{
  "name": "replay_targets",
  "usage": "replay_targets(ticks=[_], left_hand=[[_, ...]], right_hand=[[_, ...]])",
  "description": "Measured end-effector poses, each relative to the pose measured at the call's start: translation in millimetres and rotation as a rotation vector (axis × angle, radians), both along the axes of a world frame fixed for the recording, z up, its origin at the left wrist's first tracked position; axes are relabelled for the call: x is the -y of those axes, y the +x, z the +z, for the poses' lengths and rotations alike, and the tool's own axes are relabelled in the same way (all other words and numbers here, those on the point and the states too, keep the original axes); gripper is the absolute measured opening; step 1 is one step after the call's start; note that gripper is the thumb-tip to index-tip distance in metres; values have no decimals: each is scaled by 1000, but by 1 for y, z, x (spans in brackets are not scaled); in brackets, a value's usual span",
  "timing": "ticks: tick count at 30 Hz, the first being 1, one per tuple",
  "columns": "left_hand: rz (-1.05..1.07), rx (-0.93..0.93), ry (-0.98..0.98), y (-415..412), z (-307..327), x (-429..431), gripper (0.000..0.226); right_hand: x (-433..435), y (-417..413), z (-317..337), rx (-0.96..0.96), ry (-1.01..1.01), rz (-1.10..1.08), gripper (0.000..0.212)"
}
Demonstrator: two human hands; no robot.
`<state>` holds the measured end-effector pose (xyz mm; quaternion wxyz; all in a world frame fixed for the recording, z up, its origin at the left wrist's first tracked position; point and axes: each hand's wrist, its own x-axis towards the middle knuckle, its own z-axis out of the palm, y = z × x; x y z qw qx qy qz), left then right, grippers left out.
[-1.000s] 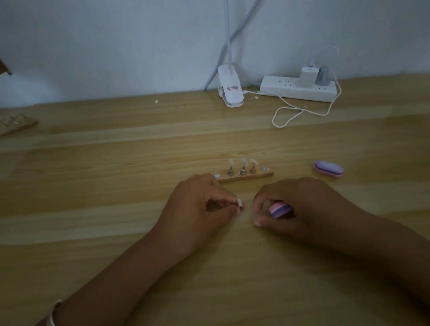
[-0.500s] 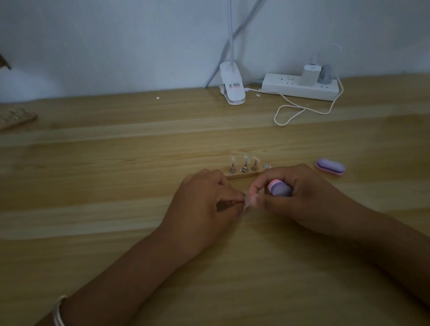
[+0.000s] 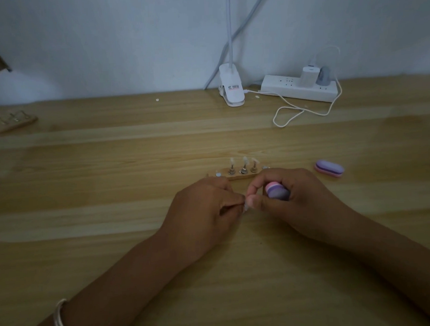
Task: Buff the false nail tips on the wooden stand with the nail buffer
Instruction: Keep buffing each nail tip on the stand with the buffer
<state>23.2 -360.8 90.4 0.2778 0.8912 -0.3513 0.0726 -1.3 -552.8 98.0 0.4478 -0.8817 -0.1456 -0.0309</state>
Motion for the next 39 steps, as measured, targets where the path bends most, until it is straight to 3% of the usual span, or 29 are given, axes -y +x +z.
replay_targets(ticks=[6, 11, 16, 22, 29, 34, 36, 39], left_hand=[[-45, 25, -19, 0, 0, -1, 11], [-56, 66, -10, 1, -2, -2, 14], [-67, 14, -67, 5, -2, -3, 20], [-40, -106, -111, 8, -4, -1, 11], [14, -106, -157, 9, -8, 0, 7], [52, -120, -235, 7, -10, 2, 9], [63, -161, -261, 7, -10, 2, 6], [68, -178, -267, 8, -10, 2, 4]], right_hand=[[2, 2, 4, -150, 95, 10, 9], [0, 0, 3, -202, 150, -59, 10], [-7, -1, 7, -193, 153, -112, 13], [-8, 3, 10, -281, 167, -159, 15], [-7, 7, 9, -315, 129, -76, 13], [3, 6, 6, -277, 366, -208, 24], [1, 13, 9, -244, 299, -195, 10], [3, 20, 3, -233, 195, -146, 30]])
